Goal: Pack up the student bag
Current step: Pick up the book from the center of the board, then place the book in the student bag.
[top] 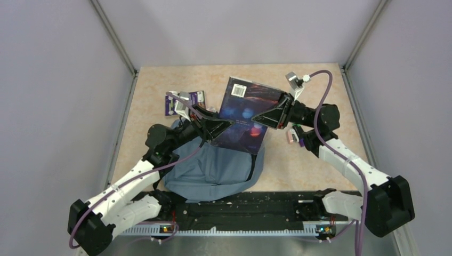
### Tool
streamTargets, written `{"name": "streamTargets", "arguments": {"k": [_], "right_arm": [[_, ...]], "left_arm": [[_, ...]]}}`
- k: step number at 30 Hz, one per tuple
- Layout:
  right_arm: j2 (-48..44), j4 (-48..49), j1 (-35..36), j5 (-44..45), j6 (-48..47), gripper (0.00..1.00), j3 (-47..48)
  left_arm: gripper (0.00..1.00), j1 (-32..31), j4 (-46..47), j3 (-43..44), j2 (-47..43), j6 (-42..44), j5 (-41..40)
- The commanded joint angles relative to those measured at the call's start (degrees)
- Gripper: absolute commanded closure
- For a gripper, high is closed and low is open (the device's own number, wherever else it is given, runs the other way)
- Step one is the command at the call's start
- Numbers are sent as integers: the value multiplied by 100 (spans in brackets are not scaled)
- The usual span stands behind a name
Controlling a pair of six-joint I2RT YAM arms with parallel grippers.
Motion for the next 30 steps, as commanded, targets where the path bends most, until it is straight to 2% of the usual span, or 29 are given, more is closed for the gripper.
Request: {"name": "streamTargets", "arguments": {"k": [1,3,5,6,7,10,13,18,23,27,30], "right_arm": [[-305,-212,60,238,-247,100,80],[-540,-1375,58,597,-998,100,234],[-771,-3138,62,1319,-2080,100,607],[-856,-3974,52,1764,-2526,100,809],[-921,-4623,55,2189,-2916,100,1011],[-975,-6179,50,3512,-3613,100,1482],[-931,-7229,50,4772,-3964,100,1793],[-889,-8053,49,6377,-4229,100,1958],[-1060,-8363,49,6924,-4355,100,1936],[-1239,-8437,50,6906,-4380,100,1872],[-1334,-8451,50,6839,-4382,100,1801]], "left_arm": [[94,45,-498,443,61,758,-121],[59,-14,-1244,539,12,1161,-316],[24,-125,-1985,547,-99,1569,-877],[16,-216,-2333,532,-159,1764,-1241],[12,-323,-2662,532,-193,1914,-1766],[8,-713,-3445,564,-75,2063,-2680],[7,-1205,-3668,535,279,1834,-3333],[6,-2122,-4507,1354,1590,1471,-4199],[4,-2822,-5434,2554,2806,1465,-5067],[3,-3148,-6406,3372,3534,1526,-6284],[2,-3296,-7302,3908,4006,1356,-6866]]}}
